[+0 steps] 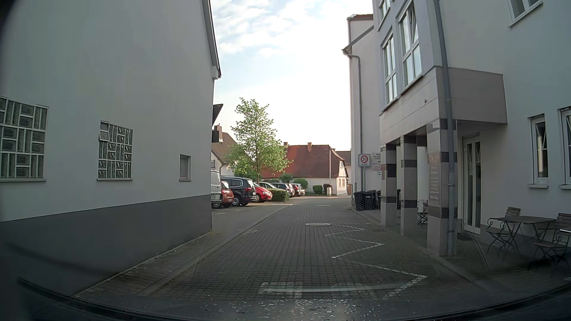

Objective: Follow the waypoints while adhering to traffic rules and regulations

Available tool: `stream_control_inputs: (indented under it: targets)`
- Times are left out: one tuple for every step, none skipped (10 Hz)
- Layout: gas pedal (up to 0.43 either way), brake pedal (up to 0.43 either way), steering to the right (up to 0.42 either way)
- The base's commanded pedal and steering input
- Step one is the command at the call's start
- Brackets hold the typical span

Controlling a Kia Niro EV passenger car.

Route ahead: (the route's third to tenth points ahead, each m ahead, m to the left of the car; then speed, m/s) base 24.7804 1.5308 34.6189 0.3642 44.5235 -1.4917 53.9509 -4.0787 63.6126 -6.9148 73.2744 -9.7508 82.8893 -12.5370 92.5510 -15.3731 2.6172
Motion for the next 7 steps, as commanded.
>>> stream_control_inputs:
  targets:
    - [0.0, 0.0, -0.008]
    - [0.0, 0.0, -0.007]
    - [0.0, 0.0, -0.005]
    - [0.0, 0.0, -0.005]
    - [0.0, 0.0, -0.006]
    - [0.0, 0.0, -0.006]
    - [0.0, 0.0, -0.005]
